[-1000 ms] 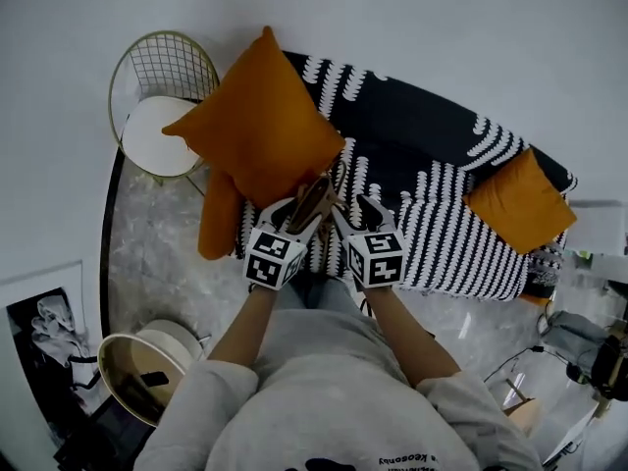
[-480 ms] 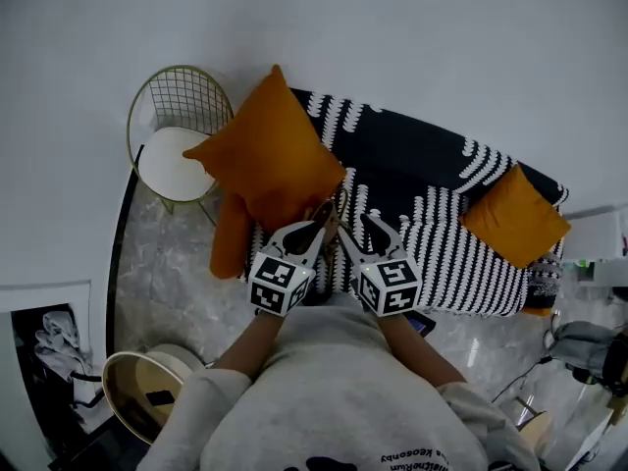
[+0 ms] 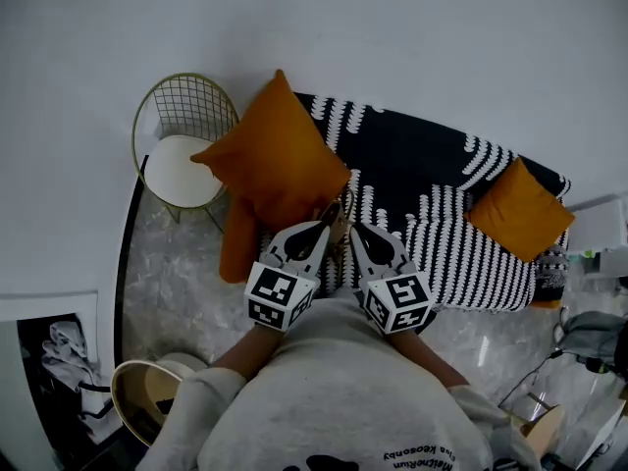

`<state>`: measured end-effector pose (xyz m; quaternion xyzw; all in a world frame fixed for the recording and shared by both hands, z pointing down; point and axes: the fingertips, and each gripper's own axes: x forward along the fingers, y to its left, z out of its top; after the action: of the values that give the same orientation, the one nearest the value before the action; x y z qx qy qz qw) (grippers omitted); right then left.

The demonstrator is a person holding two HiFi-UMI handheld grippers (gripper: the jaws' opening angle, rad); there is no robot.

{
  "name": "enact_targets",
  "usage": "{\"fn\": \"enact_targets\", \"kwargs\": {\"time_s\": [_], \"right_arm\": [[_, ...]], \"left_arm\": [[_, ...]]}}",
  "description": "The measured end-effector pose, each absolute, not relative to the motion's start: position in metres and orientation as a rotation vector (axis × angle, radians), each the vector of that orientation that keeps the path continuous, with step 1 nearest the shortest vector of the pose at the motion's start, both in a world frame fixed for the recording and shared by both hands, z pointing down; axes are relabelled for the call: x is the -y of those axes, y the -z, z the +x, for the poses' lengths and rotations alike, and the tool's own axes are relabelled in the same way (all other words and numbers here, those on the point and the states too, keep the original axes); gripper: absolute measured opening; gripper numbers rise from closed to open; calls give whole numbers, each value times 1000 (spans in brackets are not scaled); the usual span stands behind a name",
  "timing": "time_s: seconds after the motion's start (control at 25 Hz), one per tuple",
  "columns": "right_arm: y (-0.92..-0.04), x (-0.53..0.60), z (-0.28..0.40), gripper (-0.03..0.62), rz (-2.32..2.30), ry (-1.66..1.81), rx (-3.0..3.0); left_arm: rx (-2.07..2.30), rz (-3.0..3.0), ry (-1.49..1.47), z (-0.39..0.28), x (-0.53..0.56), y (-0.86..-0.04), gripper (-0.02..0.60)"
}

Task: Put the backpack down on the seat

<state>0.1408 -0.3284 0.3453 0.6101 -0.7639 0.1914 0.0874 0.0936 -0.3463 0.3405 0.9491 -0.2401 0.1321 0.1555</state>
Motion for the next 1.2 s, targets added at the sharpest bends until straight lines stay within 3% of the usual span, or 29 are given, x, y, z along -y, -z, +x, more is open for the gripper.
{"fn": "enact_targets", "kwargs": {"time_s": [0.68, 1.2], "right_arm": [[-290, 306, 117, 34, 1941, -212, 2257], [-305, 309, 114, 34, 1931, -285, 2226]], "left_arm": [[779, 2904, -209, 76, 329, -296, 20], [674, 2934, -247, 78, 324, -312, 20]]}}
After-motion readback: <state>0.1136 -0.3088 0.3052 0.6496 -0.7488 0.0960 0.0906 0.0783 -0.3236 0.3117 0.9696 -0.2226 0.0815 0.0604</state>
